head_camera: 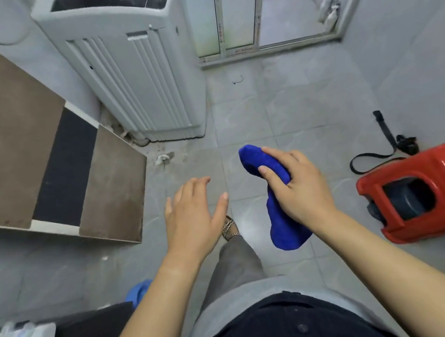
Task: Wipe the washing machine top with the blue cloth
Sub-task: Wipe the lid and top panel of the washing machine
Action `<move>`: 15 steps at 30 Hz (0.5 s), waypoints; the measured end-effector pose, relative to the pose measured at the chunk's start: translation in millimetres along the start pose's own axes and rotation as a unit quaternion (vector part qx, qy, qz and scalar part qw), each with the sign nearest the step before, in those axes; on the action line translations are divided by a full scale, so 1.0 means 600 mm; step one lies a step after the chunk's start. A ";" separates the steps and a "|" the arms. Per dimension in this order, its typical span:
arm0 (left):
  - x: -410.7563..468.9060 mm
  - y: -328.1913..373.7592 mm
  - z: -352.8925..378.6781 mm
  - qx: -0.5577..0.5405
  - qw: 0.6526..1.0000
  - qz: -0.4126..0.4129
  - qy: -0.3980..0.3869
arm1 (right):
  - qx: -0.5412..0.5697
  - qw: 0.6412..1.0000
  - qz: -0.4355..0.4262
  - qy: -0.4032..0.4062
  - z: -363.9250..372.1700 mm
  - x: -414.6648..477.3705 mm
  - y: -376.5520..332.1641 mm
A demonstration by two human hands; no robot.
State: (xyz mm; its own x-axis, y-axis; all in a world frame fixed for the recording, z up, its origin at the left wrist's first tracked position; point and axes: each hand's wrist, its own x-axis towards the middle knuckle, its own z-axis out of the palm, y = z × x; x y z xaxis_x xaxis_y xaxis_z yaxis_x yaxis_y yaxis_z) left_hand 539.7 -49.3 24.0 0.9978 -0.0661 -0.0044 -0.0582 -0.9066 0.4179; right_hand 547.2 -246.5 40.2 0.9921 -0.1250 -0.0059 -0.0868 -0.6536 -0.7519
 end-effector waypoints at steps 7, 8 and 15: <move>0.255 -0.003 0.027 -0.030 1.000 0.001 0.000 | -0.025 1.000 0.004 0.007 0.014 0.241 0.004; 0.299 -0.005 0.025 -0.029 1.000 0.001 -0.003 | -0.027 1.000 0.007 0.002 0.016 0.282 -0.001; 0.576 -0.028 -0.027 -0.003 1.000 -0.017 0.019 | -0.016 1.000 -0.014 -0.017 0.034 0.549 -0.066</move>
State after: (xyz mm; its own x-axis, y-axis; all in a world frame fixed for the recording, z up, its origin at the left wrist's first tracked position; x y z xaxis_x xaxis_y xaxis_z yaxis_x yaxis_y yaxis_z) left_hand 885.9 -50.0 30.1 0.9997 -0.0200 0.0151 -0.0245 -0.9056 0.4235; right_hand 879.5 -246.3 54.5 0.9967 -0.0814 -0.0079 -0.0613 -0.6795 -0.7311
